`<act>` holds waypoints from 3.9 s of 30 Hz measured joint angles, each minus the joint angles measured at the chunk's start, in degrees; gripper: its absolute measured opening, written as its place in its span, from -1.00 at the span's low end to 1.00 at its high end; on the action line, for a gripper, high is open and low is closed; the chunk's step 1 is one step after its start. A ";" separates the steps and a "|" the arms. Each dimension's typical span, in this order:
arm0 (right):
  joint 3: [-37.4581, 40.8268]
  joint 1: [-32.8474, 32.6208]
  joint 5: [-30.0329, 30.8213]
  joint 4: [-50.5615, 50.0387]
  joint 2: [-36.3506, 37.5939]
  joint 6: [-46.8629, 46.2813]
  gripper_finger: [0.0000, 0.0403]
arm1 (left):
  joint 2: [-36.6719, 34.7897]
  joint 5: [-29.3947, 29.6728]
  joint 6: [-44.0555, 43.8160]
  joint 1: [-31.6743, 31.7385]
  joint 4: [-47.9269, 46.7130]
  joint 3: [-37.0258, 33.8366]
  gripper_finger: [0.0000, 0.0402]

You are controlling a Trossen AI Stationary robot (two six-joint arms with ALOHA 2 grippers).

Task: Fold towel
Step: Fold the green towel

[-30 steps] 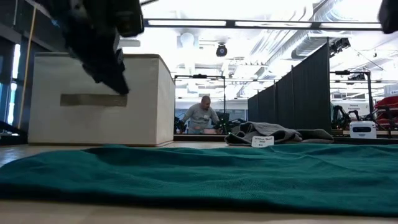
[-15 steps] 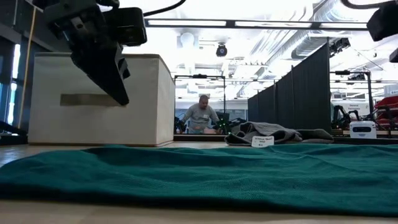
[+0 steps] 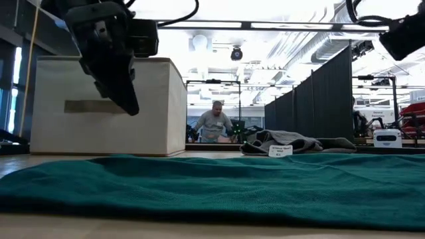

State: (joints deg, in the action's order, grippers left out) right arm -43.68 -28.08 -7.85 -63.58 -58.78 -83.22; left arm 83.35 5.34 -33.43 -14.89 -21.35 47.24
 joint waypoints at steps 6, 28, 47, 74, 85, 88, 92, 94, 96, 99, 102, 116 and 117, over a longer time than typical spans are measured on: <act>-2.73 -8.17 4.01 6.97 -7.56 -17.23 -0.59 | 0.00 2.76 -3.85 -3.35 -3.73 0.00 -0.90; 0.53 -14.31 0.85 18.95 -26.00 -43.32 0.10 | 0.00 -1.26 9.62 -4.64 -5.65 0.00 -0.90; 6.54 -14.28 1.56 23.05 -25.80 -44.87 -0.75 | 0.00 -0.90 11.13 -4.79 -6.29 0.00 -0.90; -22.97 -4.52 17.81 4.72 -22.39 -18.24 -1.00 | 6.23 1.23 19.20 -7.37 13.18 -0.28 -0.90; -23.12 1.70 19.16 22.85 -22.39 -4.93 -1.00 | 10.46 0.46 11.68 -7.98 17.14 -7.44 -0.90; -23.12 2.90 19.18 28.92 -22.70 -2.08 -1.00 | 10.43 1.22 9.64 -7.98 18.74 -8.28 -0.90; -23.12 5.07 18.36 35.44 -25.43 1.77 -1.00 | 10.47 2.73 9.42 -7.94 20.16 -8.31 -0.90; -23.12 6.30 17.13 38.07 -27.61 4.10 -1.00 | 10.49 2.76 9.01 -7.94 21.24 -8.31 -0.90; -23.12 7.48 16.25 38.79 -30.04 5.23 -1.00 | 10.49 2.76 8.33 -7.96 21.49 -8.31 -0.90; -23.12 9.00 13.68 40.59 -33.40 6.87 -1.00 | 10.49 2.73 8.09 -7.96 21.22 -8.31 -0.90; -23.11 9.97 9.98 47.31 -36.22 8.67 -1.00 | 10.49 2.74 8.08 -7.96 21.20 -8.31 -0.90; -23.12 12.06 2.53 62.28 -42.98 10.21 -1.00 | 10.49 2.74 8.48 -7.96 21.17 -8.31 -0.90; -23.12 12.19 2.29 62.64 -42.98 10.22 -1.00 | 10.49 2.74 8.48 -7.96 21.17 -8.31 -0.90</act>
State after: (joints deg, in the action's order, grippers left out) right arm -66.80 -15.90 -5.56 -0.94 -101.75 -73.01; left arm 93.84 8.08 -24.95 -22.85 -0.18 38.94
